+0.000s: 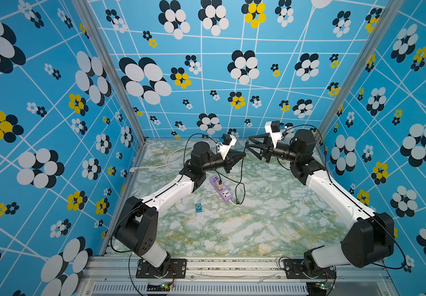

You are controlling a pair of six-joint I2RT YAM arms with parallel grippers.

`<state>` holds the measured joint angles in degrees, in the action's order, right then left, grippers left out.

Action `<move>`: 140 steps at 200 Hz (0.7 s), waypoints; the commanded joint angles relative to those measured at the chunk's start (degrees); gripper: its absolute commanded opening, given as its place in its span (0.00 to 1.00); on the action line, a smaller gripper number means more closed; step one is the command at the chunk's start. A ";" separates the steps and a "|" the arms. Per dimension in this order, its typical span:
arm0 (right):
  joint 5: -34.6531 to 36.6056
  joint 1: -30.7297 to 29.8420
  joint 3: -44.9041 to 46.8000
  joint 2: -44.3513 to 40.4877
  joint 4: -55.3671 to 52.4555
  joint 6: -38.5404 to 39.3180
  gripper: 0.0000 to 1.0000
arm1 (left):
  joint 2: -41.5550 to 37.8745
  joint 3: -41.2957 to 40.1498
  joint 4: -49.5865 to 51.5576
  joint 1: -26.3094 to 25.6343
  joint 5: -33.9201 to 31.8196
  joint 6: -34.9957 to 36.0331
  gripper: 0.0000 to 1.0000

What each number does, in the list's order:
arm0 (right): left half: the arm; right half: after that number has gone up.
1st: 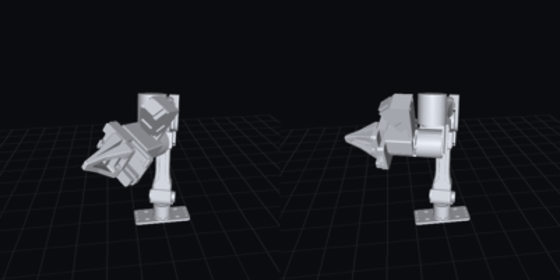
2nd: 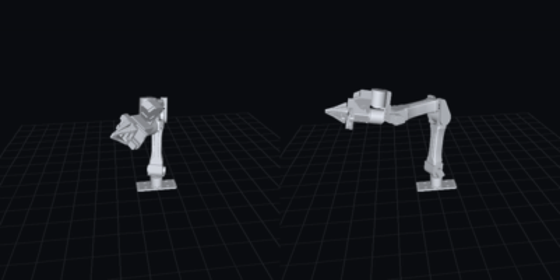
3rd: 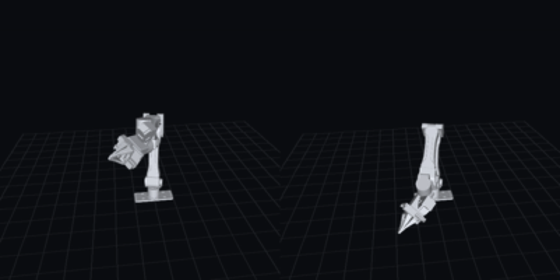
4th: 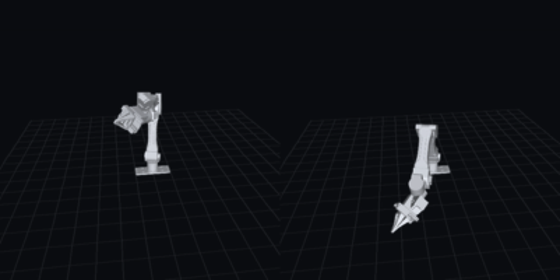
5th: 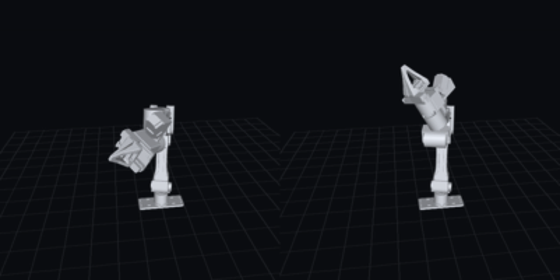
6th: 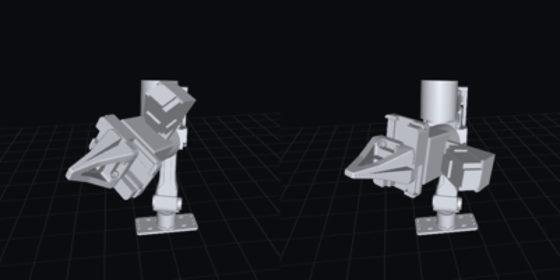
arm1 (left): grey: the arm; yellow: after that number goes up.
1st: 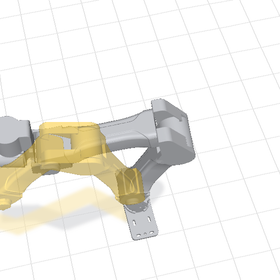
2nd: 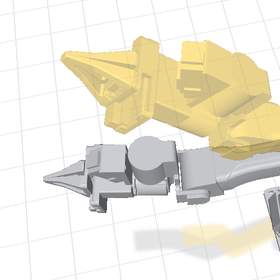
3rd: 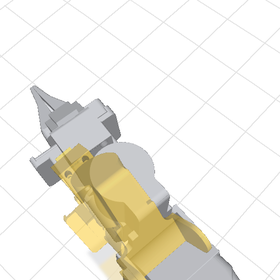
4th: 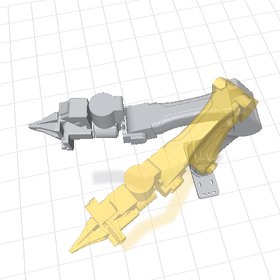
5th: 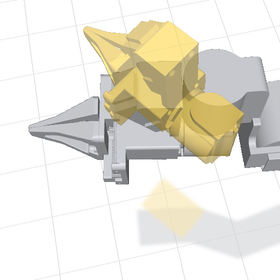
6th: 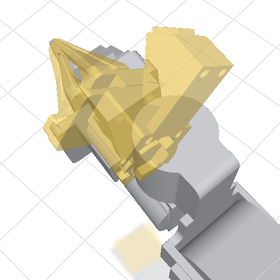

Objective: Charge mp3
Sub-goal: Pick up the charging cable from the center of the board.

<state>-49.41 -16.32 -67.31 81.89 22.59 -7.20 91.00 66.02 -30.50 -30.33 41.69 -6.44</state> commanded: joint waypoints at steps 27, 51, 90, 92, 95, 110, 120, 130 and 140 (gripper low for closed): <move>0.71 1.75 10.11 -1.98 35.27 -27.22 0.73 | -1.79 0.27 -11.83 -0.06 1.30 -6.90 0.00; -1.50 0.63 5.87 4.15 49.16 -38.89 0.62 | -0.84 -0.47 -16.34 -0.73 0.33 -11.21 0.00; -2.93 -0.95 2.37 9.42 53.36 -44.99 0.50 | 0.02 -0.32 -18.45 -1.39 -1.11 -12.86 0.00; -2.26 -0.99 2.45 9.25 51.95 -44.19 0.50 | -0.02 -0.31 -18.45 -1.38 -1.27 -12.87 0.00; -1.25 -1.04 2.74 8.85 49.81 -43.05 0.50 | -0.07 -0.30 -18.34 -1.40 -1.37 -12.72 0.00; 3.80 -2.11 3.71 5.53 38.39 -33.85 0.59 | -0.83 -0.28 -16.44 -1.70 -3.02 -11.43 0.00; 5.35 -3.38 3.44 3.01 29.26 -26.77 0.65 | -1.76 -0.43 -14.18 -1.97 -5.44 -9.75 0.00; 5.59 -4.34 3.43 1.22 23.31 -21.54 0.67 | -2.67 -0.99 -12.30 -2.26 -8.89 -8.22 0.00; 6.17 -4.77 4.33 0.29 22.46 -20.05 0.66 | -3.34 -1.62 -11.57 -2.60 -12.19 -7.07 0.00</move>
<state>-46.65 -19.22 -63.37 87.05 56.18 -38.54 90.54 65.91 -44.16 -32.03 37.26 -16.64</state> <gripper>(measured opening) 0.667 0.062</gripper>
